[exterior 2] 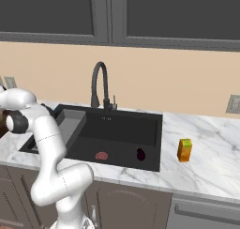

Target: Pick up all produce items and place them in the sink. Turn on the sink faucet to wash them. Then turn the sink off and put them in the tray.

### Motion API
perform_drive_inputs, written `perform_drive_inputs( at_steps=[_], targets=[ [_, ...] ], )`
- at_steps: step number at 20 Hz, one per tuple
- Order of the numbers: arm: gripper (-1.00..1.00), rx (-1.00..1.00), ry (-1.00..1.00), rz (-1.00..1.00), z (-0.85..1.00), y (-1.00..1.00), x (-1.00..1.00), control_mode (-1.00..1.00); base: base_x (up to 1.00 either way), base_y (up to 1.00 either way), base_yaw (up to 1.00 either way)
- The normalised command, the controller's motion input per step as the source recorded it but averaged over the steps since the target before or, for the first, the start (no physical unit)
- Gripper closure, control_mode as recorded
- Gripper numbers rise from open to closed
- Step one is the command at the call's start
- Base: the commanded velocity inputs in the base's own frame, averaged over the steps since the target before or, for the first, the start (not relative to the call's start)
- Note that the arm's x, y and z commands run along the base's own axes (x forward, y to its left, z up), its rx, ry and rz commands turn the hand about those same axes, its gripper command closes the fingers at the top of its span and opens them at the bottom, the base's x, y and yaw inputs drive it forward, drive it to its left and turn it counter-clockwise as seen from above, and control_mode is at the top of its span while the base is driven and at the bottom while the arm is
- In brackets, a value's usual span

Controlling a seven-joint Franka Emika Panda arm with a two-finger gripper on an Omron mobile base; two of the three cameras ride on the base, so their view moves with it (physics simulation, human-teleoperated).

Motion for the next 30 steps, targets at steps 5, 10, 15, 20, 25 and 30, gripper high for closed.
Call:
perform_drive_inputs(
  at_steps=[5, 10, 15, 20, 25, 30],
  targets=[
    [-1.00, -0.04, 0.02, 0.00, 0.29, 0.10, 0.00, -1.00, 0.00, 0.00, 0.00],
    [-1.00, -0.03, 0.02, 0.00, 0.41, 0.03, 0.00, -1.00, 0.00, 0.00, 0.00],
    [-1.00, -0.02, 0.02, 0.00, 0.45, 0.00, 0.00, -1.00, 0.00, 0.00, 0.00],
    [-1.00, -0.09, 0.01, 0.00, 0.30, -0.06, -0.03, -1.00, 0.00, 0.00, 0.00],
    [-1.00, -0.05, 0.01, 0.00, 0.13, -0.30, -0.11, -1.00, 0.00, 0.00, 0.00],
    [-1.00, -0.01, 0.00, 0.00, 0.06, -0.40, -0.03, -1.00, 0.00, 0.00, 0.00]
  ],
)
